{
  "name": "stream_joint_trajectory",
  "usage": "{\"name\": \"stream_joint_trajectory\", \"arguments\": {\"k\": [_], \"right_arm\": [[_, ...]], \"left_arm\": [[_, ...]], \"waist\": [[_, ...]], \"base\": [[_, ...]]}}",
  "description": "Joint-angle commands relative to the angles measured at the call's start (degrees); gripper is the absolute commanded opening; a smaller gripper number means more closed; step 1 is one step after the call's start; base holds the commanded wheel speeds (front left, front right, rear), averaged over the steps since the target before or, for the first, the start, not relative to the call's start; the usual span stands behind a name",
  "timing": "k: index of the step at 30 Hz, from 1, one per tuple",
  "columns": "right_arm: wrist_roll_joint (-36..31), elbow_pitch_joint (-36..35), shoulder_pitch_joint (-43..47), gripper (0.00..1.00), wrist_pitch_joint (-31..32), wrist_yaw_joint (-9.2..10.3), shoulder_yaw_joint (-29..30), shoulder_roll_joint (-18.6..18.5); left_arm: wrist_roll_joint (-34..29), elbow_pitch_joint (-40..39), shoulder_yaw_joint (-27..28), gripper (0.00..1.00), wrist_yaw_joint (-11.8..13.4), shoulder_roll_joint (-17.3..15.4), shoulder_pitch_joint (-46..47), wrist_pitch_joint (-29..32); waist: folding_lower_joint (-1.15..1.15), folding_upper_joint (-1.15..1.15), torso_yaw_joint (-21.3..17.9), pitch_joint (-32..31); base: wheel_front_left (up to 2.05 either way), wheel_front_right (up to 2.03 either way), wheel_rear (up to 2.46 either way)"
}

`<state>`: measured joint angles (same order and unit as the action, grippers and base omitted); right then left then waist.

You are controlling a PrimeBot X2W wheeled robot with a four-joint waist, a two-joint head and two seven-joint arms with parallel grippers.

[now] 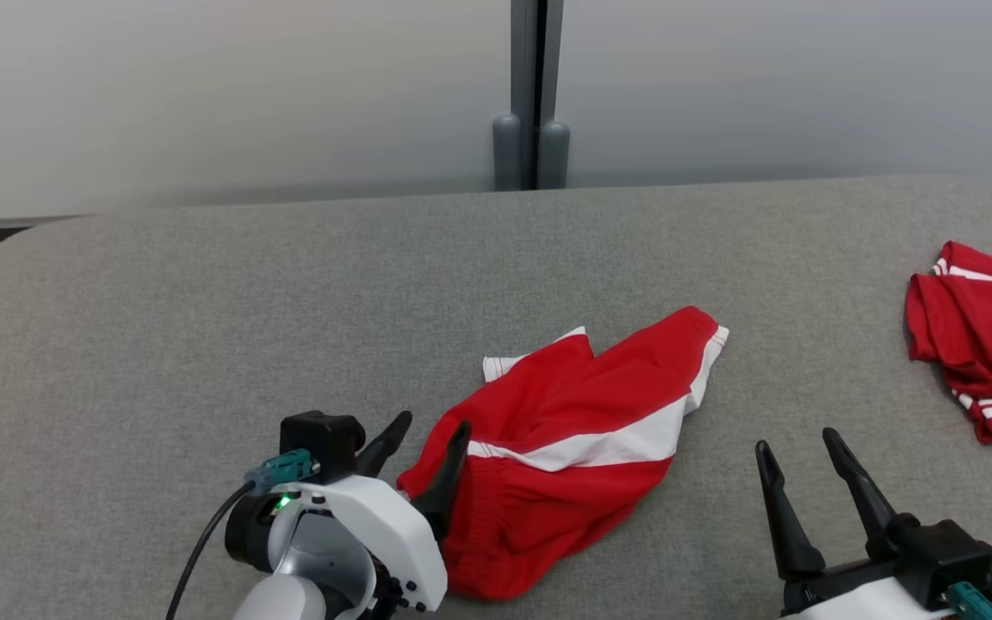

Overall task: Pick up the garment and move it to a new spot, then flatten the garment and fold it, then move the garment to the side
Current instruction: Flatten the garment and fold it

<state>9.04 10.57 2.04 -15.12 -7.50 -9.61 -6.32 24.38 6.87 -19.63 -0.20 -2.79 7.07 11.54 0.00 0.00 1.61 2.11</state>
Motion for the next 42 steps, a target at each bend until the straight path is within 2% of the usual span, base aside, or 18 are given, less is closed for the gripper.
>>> {"name": "stream_joint_trajectory", "arguments": {"k": [1, 4, 7, 17, 18, 19, 20, 21, 24, 25, 32, 42], "right_arm": [[0.3, -0.2, -0.9, 1.0, 0.0, 0.03, 0.3, -0.5], [0.4, -0.5, -1.9, 1.0, 0.0, 0.03, 0.7, -1.2], [0.4, -0.8, -3.0, 1.0, 0.0, 0.03, 0.8, -1.4], [0.5, -1.1, -5.2, 1.0, 0.0, 0.03, 0.7, -0.9], [0.5, -1.1, -5.4, 1.0, 0.0, 0.03, 0.8, -0.9], [0.6, -1.1, -5.5, 1.0, 0.0, 0.03, 0.9, -0.9], [0.6, -1.1, -5.5, 1.0, 0.0, 0.03, 0.9, -0.8], [0.6, -1.1, -5.5, 1.0, 0.0, 0.03, 0.9, -0.7], [0.7, -1.0, -5.8, 1.0, 0.0, 0.03, 1.0, -0.5], [0.7, -0.9, -5.9, 1.0, 0.0, 0.03, 1.0, -0.4], [0.9, -0.8, -6.3, 1.0, 0.0, 0.03, 1.1, 0.1], [1.2, -0.8, -5.8, 1.0, 0.0, 0.03, 1.5, 0.4]], "left_arm": [[1.9, -0.4, -0.5, 1.0, 0.5, -0.2, 1.1, 2.0], [6.8, -1.5, -1.4, 1.0, 1.1, -0.2, 1.5, 7.0], [8.5, -2.6, -1.6, 1.0, 1.4, -0.8, 2.2, 10.9], [9.7, -5.4, -2.0, 1.0, 1.9, -2.2, 3.0, 15.8], [10.0, -5.7, -2.0, 0.96, 2.0, -2.2, 3.0, 16.1], [10.0, -5.8, -2.1, 0.91, 2.0, -2.2, 3.1, 16.5], [9.8, -6.0, -2.2, 0.78, 2.1, -2.5, 3.1, 16.8], [9.9, -6.1, -2.1, 0.54, 2.2, -2.6, 3.2, 17.0], [9.7, -6.4, -2.0, 0.09, 2.3, -3.1, 3.1, 17.3], [9.7, -6.5, -2.0, 0.0, 2.3, -3.2, 3.1, 17.4], [9.9, -7.1, -2.0, 0.0, 1.7, -3.8, 2.9, 17.0], [12.2, -10.0, -0.9, 0.0, 0.8, -3.5, 1.2, 14.2]], "waist": [[0.0, 0.0, -0.7, 2.4], [0.0, 0.0, -1.0, 4.3], [0.0, 0.0, -1.5, 5.8], [0.0, 0.0, -3.2, 8.9], [0.0, 0.0, -3.3, 9.1], [0.0, 0.0, -3.5, 9.3], [0.0, 0.0, -3.6, 9.5], [0.0, 0.0, -3.8, 9.6], [0.0, 0.0, -4.4, 9.9], [0.0, 0.0, -4.5, 10.0], [0.0, 0.0, -5.1, 10.1], [0.0, 0.0, -3.4, 8.4]], "base": [[0.0, 0.0, 0.0], [0.0, 0.0, 0.0], [0.0, 0.0, 0.0], [0.0, 0.0, 0.0], [0.0, 0.0, 0.0], [0.0, 0.0, 0.0], [0.0, 0.0, 0.0], [0.0, 0.0, 0.0], [0.0, 0.0, 0.0], [0.0, 0.0, 0.0], [0.0, 0.0, 0.0], [0.0, 0.0, 0.0]]}}
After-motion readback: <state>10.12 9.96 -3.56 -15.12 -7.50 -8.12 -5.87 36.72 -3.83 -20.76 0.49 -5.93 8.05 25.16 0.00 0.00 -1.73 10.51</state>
